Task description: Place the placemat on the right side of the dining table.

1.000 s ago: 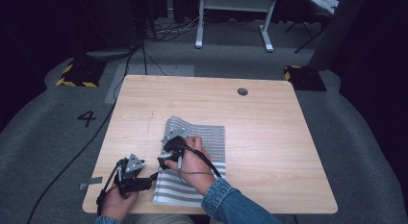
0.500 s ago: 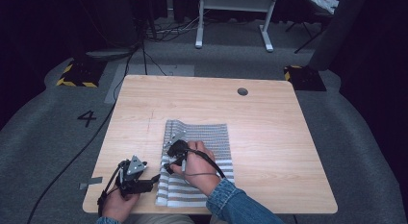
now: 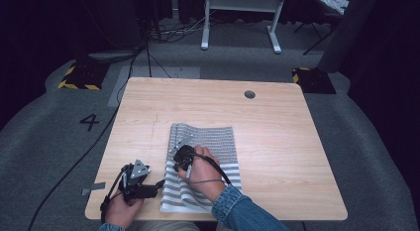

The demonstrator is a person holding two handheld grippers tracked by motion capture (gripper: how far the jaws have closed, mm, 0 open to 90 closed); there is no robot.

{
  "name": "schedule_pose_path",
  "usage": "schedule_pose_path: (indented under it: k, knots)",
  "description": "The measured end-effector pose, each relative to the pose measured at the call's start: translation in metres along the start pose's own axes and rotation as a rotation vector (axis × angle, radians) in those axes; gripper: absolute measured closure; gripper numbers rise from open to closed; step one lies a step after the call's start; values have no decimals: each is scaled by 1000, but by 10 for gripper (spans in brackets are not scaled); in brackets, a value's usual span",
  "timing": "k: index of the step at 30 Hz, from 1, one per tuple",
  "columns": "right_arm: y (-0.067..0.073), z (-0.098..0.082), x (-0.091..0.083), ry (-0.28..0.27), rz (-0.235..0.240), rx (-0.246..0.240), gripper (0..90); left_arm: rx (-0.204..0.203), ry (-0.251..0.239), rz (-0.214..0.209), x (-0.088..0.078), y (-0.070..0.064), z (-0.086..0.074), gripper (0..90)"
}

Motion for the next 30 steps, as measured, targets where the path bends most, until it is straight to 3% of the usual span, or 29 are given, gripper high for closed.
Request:
schedule_pose_path:
  k: [5,10,11,12,15,16,18,19,21,22,30]
  knots:
    - [-3,4,-17,-39,10,-7,885,-10,6,-5,1,4,0,188]
    - [-16,8,-60,-124,22,15,886,-14,6,4,2,9,2,177]
    - [-16,8,-60,-124,22,15,886,-14,6,4,2,9,2,176]
    - [-20,8,-76,-141,20,16,886,-17,2,14,3,9,2,174]
    - [-25,8,-92,-165,14,13,885,-13,7,12,2,10,2,171]
    - [-29,7,-109,-184,0,22,885,-9,7,11,3,11,2,165]
    - [-30,6,-115,-189,-2,21,885,-13,5,8,4,11,3,165]
    - [-35,5,-132,-216,-16,22,885,-11,7,11,4,12,4,154]
    - [-37,4,-138,-229,-26,24,885,-13,11,-5,5,12,4,147]
    - [-42,1,-149,-242,-38,31,885,-6,15,4,5,13,4,141]
    - [-57,-5,-188,-296,-84,20,885,6,15,-4,6,16,5,134]
Point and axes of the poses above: each handheld gripper's, and its own axes: x roughly forward along the jaws, z roughly out of its top, y roughly to its left, the point moved 6 cm from there along x, roughly forward along the jaws, and after that the axes turned 1 degree about -y, right-handed, at the moved point
